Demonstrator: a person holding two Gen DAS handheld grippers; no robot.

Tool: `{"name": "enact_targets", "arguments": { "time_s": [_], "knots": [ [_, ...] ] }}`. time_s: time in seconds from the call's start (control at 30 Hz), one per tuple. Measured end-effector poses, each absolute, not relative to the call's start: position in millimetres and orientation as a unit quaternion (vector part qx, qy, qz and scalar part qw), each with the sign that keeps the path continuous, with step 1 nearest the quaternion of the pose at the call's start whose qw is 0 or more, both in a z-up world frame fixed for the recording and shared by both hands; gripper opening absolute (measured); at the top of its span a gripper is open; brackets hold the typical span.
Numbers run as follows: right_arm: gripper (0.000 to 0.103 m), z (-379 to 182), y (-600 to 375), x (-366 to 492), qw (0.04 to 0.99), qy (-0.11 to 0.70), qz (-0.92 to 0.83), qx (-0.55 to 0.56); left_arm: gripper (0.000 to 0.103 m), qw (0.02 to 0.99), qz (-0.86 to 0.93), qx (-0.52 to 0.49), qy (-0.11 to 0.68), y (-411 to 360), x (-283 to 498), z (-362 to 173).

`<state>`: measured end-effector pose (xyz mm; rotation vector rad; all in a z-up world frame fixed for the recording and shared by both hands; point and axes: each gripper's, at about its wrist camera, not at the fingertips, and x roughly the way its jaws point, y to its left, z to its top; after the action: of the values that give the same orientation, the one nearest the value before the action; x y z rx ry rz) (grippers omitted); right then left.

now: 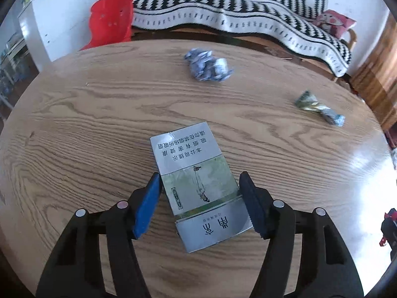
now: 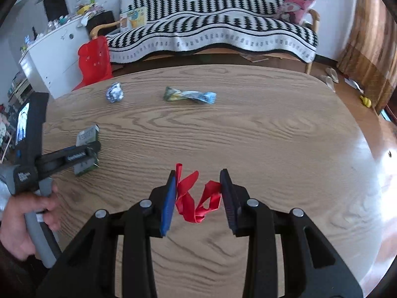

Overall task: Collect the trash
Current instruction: 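Grasp the red ribbon with the right gripper while the left gripper grasps the white-green cigarette box, then carry the red ribbon and white-green box over the black bin with both grippers, then open the right gripper to drop the ribbon while the left gripper opens to drop the box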

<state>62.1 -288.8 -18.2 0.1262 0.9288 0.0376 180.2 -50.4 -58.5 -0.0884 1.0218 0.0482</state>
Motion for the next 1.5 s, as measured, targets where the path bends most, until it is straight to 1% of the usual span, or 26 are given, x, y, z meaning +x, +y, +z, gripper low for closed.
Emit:
{"name": "enact_targets", "arguments": {
  "time_s": [0.1,0.2,0.4,0.6,0.77,0.87,1.0,1.37,1.4,1.43,1.5],
  "knots": [
    [0.035,-17,-324,40,0.891,0.448,-0.007,0.076,0.063,0.878,-0.005,-0.037,0.477,-71,167,-44],
    [0.035,-17,-364,16,0.889,0.447,-0.037,0.095,0.063,0.884,-0.051,-0.020,0.464,-107,145,-31],
    [0.035,-21,-461,-52,0.880,0.436,-0.128,0.141,0.063,0.886,-0.169,0.028,0.430,-213,93,-12],
    [0.035,-41,-559,-134,0.850,0.429,-0.221,0.209,0.063,0.868,-0.284,0.068,0.401,-314,36,-7],
    [0.035,-69,-610,-188,0.817,0.442,-0.266,0.259,0.063,0.841,-0.362,0.099,0.389,-385,-14,-19],
    [0.035,-93,-635,-214,0.791,0.461,-0.282,0.286,0.063,0.830,-0.387,0.111,0.387,-411,-33,-26],
    [0.036,-109,-654,-235,0.773,0.473,-0.288,0.309,0.063,0.817,-0.413,0.130,0.380,-440,-55,-32],
    [0.038,-111,-656,-231,0.771,0.472,-0.283,0.321,0.063,0.806,-0.427,0.136,0.386,-459,-58,-38],
    [0.042,-111,-658,-230,0.771,0.471,-0.282,0.322,0.063,0.806,-0.427,0.136,0.386,-460,-58,-38],
    [0.050,-110,-657,-230,0.772,0.470,-0.283,0.322,0.063,0.805,-0.428,0.137,0.386,-459,-56,-38],
    [0.056,-108,-656,-230,0.775,0.465,-0.283,0.322,0.063,0.804,-0.429,0.137,0.387,-461,-56,-39]
  ]
}}
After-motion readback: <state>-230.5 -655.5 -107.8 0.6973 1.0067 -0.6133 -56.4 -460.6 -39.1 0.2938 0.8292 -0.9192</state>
